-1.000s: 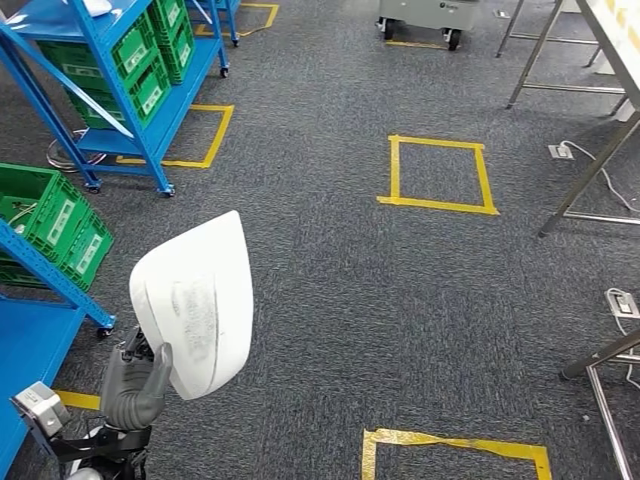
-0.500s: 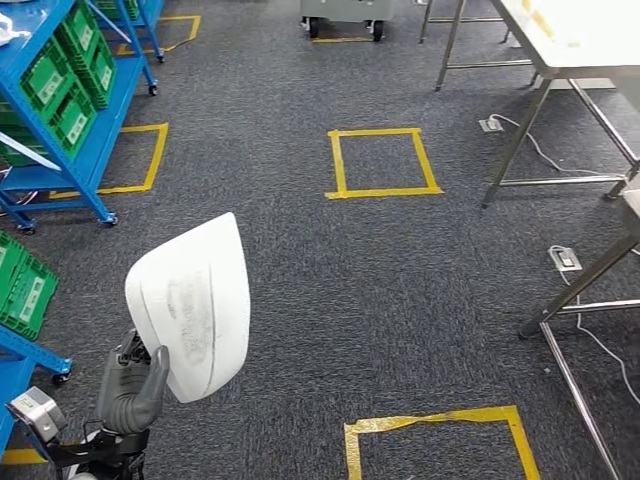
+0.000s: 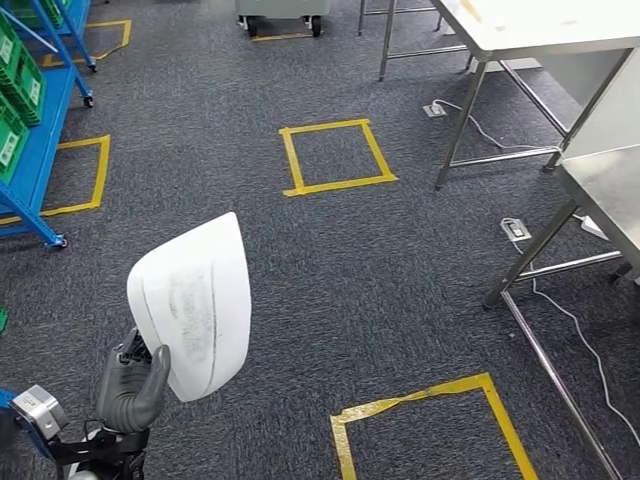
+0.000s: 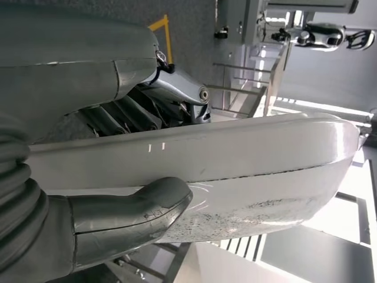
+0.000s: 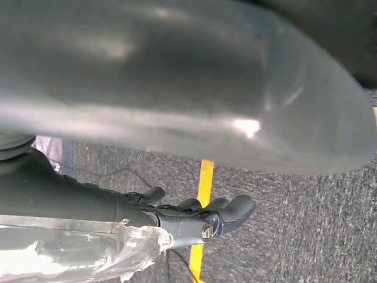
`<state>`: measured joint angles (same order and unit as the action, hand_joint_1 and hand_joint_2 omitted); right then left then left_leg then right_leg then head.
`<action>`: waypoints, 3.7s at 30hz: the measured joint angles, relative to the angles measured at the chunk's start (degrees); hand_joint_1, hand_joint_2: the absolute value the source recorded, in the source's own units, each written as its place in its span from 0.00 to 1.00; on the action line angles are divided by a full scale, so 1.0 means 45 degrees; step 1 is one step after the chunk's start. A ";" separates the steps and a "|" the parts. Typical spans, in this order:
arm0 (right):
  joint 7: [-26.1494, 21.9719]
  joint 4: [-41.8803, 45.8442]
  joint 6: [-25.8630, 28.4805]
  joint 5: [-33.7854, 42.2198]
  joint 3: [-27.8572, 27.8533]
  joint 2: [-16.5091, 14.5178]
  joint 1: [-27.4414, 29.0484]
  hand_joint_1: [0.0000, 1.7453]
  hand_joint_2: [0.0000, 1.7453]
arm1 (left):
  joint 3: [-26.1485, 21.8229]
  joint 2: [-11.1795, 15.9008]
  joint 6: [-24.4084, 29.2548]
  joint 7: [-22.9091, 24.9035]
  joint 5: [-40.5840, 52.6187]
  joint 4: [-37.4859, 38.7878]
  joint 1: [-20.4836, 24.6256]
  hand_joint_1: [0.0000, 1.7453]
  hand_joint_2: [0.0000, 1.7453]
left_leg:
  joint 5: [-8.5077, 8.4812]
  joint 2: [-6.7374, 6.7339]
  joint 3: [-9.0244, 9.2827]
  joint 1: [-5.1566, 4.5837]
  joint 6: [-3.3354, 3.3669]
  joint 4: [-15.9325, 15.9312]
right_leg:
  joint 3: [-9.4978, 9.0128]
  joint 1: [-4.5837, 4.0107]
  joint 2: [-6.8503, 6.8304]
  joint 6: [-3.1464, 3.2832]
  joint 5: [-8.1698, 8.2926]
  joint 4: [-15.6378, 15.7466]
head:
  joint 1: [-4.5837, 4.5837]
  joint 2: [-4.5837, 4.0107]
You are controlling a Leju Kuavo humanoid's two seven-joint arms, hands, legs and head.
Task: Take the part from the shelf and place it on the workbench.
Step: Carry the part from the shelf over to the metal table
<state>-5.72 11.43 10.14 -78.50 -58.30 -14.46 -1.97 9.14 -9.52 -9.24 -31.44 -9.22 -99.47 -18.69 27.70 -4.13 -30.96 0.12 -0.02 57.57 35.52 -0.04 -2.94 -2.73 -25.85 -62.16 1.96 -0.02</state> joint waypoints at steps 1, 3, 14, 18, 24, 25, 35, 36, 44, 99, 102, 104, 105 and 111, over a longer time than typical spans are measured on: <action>0.0010 0.0000 -0.0005 -0.0009 0.0005 0.0000 -0.0032 0.00 0.00 | 0.0001 0.0001 0.0001 -0.0007 0.0006 0.0000 -0.0026 1.00 1.00 | 0.0029 -0.0116 0.0027 -0.0034 -0.0060 0.0007 | -0.0228 -0.0049 -0.0184 0.0066 0.0064 0.0420 | -0.0020 -0.0001; 0.0023 0.0000 -0.0013 -0.0013 0.0011 0.0001 -0.0061 0.00 0.00 | 0.0007 0.0000 0.0005 -0.0023 0.0015 -0.0001 -0.0061 1.00 1.00 | 0.0056 -0.0385 0.0073 -0.0057 -0.0179 -0.0013 | -0.0281 -0.0112 -0.0052 0.0226 0.0058 0.0605 | -0.0061 -0.0001; 0.0052 0.0001 -0.0431 -0.0568 0.0285 0.0018 -0.0052 0.00 0.00 | -0.0015 0.0024 0.0311 -0.0101 0.0172 -0.0058 -0.0468 1.00 1.00 | 0.0175 0.1263 -0.0956 0.0161 -0.0512 0.1534 | -0.0358 0.0041 0.1738 0.0469 0.0176 0.0718 | -0.0226 -0.0005; 0.0092 0.0001 -0.0397 -0.0732 0.0497 0.0022 -0.0101 0.00 0.00 | -0.0024 0.0027 0.0426 -0.0155 0.0253 -0.0159 -0.0536 1.00 1.00 | -0.0217 0.1667 -0.0359 0.0217 -0.0267 0.0116 | -0.0164 0.0068 0.2276 0.0143 0.0206 0.0695 | -0.0254 -0.0001; 0.0101 0.0001 -0.0370 -0.0721 0.0648 0.0022 -0.0103 0.00 0.00 | -0.0061 0.0008 0.0444 -0.0168 0.0285 -0.0267 -0.0637 1.00 1.00 | -0.0234 0.0835 -0.0291 0.0124 0.0178 0.0020 | 0.1273 0.0074 0.0809 -0.0161 -0.1367 -0.2210 | -0.0089 -0.0001; 0.0096 0.0001 -0.0363 -0.0679 0.0652 0.0022 -0.0111 0.00 0.00 | -0.0070 0.0008 0.0441 -0.0168 0.0285 -0.0267 -0.0654 1.00 1.00 | -0.0218 0.0677 -0.0280 0.0101 0.0193 0.0021 | 0.1540 0.0079 0.0766 -0.0178 -0.1547 -0.2790 | -0.0091 -0.0002; 0.0016 0.0001 -0.0347 -0.0305 0.0631 0.0024 -0.0119 0.00 0.00 | -0.0011 0.0001 0.0271 -0.0158 0.0209 -0.0262 -0.0491 1.00 1.00 | 0.0128 -0.0111 0.0015 0.0033 -0.0278 0.0112 | -0.0360 -0.0051 0.0344 0.0354 0.0102 0.0719 | -0.0126 -0.0001; 0.0022 0.0001 -0.0298 -0.0248 0.0624 0.0023 -0.0127 0.00 0.00 | 0.0005 0.0002 0.0234 -0.0149 0.0194 -0.0259 -0.0423 1.00 1.00 | 0.0356 0.0127 -0.0113 0.0051 -0.0344 0.0434 | -0.0379 -0.0007 0.0475 0.0429 0.0145 0.0770 | -0.0150 -0.0001; -0.0149 0.0001 -0.0185 0.0266 0.0392 0.0022 -0.0124 0.00 0.00 | 0.0050 0.0035 0.0018 -0.0021 0.0050 0.0076 0.0003 1.00 1.00 | 0.0169 0.1291 -0.0963 0.0219 -0.0541 0.1598 | -0.0372 0.0140 0.1817 0.0407 0.0223 0.0781 | -0.0268 -0.0002; -0.0375 0.0001 -0.0513 -0.0487 0.0130 -0.0011 -0.0086 0.00 0.00 | 0.0372 0.0215 0.0429 -0.0181 -0.0057 0.0159 0.0097 1.00 1.00 | 0.0184 -0.0062 0.0135 0.0073 -0.0378 0.0067 | -0.0244 0.0028 0.0320 0.0299 0.0227 0.0716 | -0.0082 0.0000; -0.0444 0.0001 -0.0556 -0.0528 0.0251 0.0028 -0.0138 0.00 0.00 | 0.0320 0.0226 0.0473 -0.0182 -0.0026 -0.0010 -0.0046 1.00 1.00 | 0.1207 0.0711 -0.0718 0.0108 -0.0515 0.1858 | -0.0264 0.0126 0.0752 0.0440 0.0286 0.0786 | -0.0150 -0.0001; -0.0481 0.0001 -0.0593 -0.0565 0.0324 0.0038 -0.0158 0.00 0.00 | 0.0293 0.0244 0.0505 -0.0182 -0.0022 -0.0038 -0.0168 1.00 1.00 | 0.1690 0.0836 -0.1538 0.0109 -0.0542 0.3358 | -0.0256 0.0136 0.1095 0.0464 0.0284 0.0785 | -0.0165 -0.0001; -0.0492 0.0001 -0.0606 -0.0580 0.0356 0.0044 -0.0152 0.00 0.00 | 0.0283 0.0254 0.0516 -0.0182 -0.0022 -0.0047 -0.0210 1.00 1.00 | 0.1566 0.0856 -0.1699 0.0112 -0.0544 0.3554 | -0.0261 0.0143 0.1273 0.0462 0.0285 0.0784 | -0.0168 -0.0002; -0.0623 0.0001 -0.0610 -0.0433 0.0414 0.0115 -0.0188 0.00 0.00 | 0.0257 0.0295 0.0501 -0.0153 -0.0001 -0.0175 -0.0173 1.00 1.00 | -0.0216 0.1919 -0.0297 0.0290 -0.0441 0.0098 | -0.0158 0.0176 0.2221 0.0085 0.0309 0.0699 | -0.0239 -0.0001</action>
<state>-8.52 11.43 7.40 -80.45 -56.44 -13.94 -2.82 10.29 -8.20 -6.98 -32.13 -9.22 -100.26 -19.46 26.73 4.51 -32.30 1.43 -2.00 58.01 34.80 0.75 7.05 -2.35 -24.46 -59.01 0.88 -0.03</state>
